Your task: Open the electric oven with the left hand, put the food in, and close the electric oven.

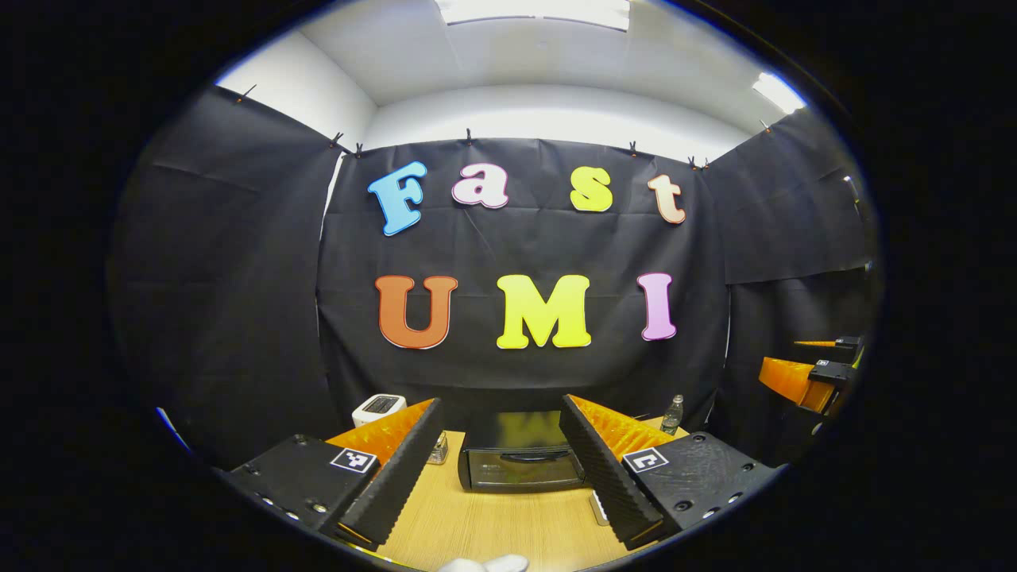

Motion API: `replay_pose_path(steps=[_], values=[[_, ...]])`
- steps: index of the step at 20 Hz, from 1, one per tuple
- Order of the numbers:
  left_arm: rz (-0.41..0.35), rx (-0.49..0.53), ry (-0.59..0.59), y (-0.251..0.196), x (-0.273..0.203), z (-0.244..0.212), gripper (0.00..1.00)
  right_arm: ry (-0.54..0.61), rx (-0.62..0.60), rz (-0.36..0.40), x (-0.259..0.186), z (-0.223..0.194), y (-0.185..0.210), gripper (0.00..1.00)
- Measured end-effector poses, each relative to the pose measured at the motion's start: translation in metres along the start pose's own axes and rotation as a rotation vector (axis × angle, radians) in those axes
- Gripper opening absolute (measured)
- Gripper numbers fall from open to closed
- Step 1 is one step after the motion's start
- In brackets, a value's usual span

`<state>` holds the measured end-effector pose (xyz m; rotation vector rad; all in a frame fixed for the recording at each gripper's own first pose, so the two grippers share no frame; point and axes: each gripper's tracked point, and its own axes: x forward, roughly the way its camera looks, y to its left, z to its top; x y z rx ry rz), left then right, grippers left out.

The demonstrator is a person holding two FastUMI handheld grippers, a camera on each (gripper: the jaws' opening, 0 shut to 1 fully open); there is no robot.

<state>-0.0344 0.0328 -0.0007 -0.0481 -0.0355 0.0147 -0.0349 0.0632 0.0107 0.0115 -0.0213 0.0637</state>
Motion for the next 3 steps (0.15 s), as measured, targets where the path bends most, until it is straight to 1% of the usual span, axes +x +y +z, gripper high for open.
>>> replay_pose_path(steps=[1, 2, 3], values=[[0.000, 0.001, -0.005, 0.0019, -0.0009, 0.0021, 0.97, -0.004, 0.000, 0.000, -0.0014, 0.0006, 0.0007, 0.90], [-0.001, 0.006, -0.009, 0.0023, -0.0022, 0.0038, 0.97, -0.005, 0.000, -0.001, -0.0027, 0.0020, 0.0010, 1.00], [-0.001, 0.010, -0.015, 0.0034, -0.0047, 0.0063, 0.97, -0.009, -0.001, -0.002, -0.0048, 0.0040, 0.0010, 1.00]])
